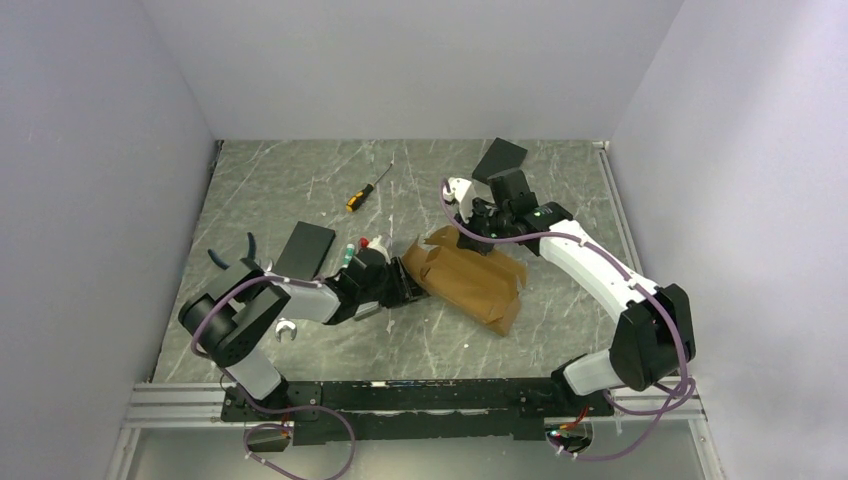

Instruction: Fold the paper box

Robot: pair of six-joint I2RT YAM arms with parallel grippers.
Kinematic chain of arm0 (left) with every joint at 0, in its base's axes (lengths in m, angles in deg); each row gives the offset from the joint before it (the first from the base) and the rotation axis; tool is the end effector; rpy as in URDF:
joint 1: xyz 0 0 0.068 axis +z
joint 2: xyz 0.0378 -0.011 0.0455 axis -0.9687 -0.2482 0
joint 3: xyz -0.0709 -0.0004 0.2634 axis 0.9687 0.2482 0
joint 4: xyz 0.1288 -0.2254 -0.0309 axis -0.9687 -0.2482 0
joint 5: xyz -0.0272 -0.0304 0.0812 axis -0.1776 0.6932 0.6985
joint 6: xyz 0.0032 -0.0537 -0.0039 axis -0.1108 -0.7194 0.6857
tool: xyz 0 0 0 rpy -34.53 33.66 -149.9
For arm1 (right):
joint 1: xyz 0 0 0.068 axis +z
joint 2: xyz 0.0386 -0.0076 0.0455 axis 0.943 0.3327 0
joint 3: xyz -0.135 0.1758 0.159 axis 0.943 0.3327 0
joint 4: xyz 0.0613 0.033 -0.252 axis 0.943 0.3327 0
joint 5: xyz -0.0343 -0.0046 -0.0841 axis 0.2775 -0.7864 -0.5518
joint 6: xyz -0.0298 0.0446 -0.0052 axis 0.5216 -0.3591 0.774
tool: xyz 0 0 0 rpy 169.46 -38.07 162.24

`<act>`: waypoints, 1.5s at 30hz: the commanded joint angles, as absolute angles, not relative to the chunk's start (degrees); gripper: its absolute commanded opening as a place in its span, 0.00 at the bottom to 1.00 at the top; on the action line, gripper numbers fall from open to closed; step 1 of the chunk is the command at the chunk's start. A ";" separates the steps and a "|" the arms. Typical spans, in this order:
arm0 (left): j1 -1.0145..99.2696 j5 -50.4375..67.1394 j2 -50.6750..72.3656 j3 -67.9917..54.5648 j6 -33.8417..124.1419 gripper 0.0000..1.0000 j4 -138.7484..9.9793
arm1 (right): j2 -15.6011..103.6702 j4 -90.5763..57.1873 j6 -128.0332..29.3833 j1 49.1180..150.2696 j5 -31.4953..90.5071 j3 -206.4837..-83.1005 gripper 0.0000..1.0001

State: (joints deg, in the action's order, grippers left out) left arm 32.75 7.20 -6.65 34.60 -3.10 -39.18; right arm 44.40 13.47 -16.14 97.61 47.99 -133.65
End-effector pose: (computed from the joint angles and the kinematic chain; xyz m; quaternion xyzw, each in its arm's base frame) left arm 0.2092 -0.2022 0.1267 -0.0925 0.8789 -0.4064 0.2319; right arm 0.2636 0.1521 0.2821 -0.4812 0.7750 0.2129 0.3501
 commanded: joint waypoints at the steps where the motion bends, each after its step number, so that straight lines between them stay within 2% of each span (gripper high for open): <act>1: 33.97 7.23 -8.17 32.06 -6.10 0.43 -37.84 | 44.59 13.56 -16.55 98.25 51.39 -133.26 0.00; 22: 35.44 0.15 -6.91 36.53 -5.88 0.46 -34.08 | 45.54 10.40 -19.44 98.13 42.17 -132.88 0.00; 29: 35.89 -4.42 -8.02 34.83 -2.98 0.48 -36.48 | 45.79 9.97 -20.10 97.10 41.25 -133.05 0.08; 36: 35.90 -6.19 -7.00 34.93 -0.96 0.50 -38.41 | 47.67 10.42 -20.09 95.41 40.87 -133.38 0.22; 39: 35.90 -6.43 -6.17 34.73 -0.16 0.50 -39.63 | 48.37 11.10 -19.93 95.05 41.65 -133.64 0.23; 41: 35.90 -6.33 -5.55 34.53 0.39 0.50 -40.54 | 48.82 11.75 -19.71 94.94 42.25 -133.88 0.20; 44: 35.92 -6.46 -4.87 34.51 0.66 0.50 -41.09 | 49.46 12.38 -19.45 94.75 42.83 -134.17 0.02; 45: 35.90 -6.50 -4.76 34.59 0.55 0.50 -41.04 | 49.56 12.49 -19.40 94.69 43.12 -134.24 0.00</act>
